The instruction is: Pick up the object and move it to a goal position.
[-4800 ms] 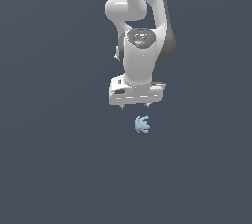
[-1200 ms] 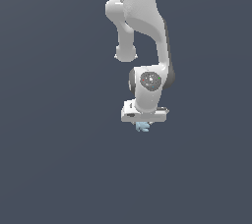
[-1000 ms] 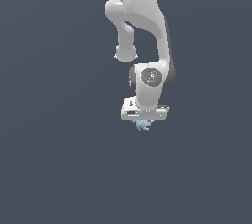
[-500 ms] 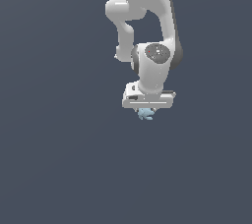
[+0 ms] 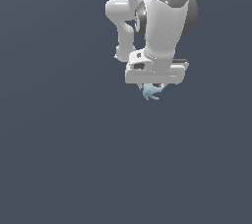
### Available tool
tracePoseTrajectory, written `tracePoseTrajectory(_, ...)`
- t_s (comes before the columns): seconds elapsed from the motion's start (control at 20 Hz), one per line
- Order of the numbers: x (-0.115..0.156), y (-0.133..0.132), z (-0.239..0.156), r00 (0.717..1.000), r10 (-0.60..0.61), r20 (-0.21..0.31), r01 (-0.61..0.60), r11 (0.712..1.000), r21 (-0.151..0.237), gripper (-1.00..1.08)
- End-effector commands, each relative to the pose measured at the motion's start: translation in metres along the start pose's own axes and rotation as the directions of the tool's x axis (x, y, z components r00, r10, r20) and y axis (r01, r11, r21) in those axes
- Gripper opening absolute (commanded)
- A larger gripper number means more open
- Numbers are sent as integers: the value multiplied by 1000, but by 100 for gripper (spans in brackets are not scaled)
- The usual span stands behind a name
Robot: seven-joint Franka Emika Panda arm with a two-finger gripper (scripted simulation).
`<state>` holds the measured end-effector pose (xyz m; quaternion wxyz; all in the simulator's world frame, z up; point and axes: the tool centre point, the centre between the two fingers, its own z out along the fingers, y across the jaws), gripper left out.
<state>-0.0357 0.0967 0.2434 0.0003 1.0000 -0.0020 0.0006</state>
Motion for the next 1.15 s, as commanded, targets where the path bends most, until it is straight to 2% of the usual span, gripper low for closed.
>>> tracePoseTrajectory(0.0,-7,-3,-29,1000,0,1,0,1000,0,-100)
tracePoseTrajectory(0.55,-26,-13,-127,1000,-1,1,1,1000,0,-100)
tracePoseTrajectory(0.8,-29,-16,-149,1000,-1,1,1,1000,0,-100)
tracePoseTrajectory(1.1,-29,-16,-158,1000,0,1,0,1000,1,-100)
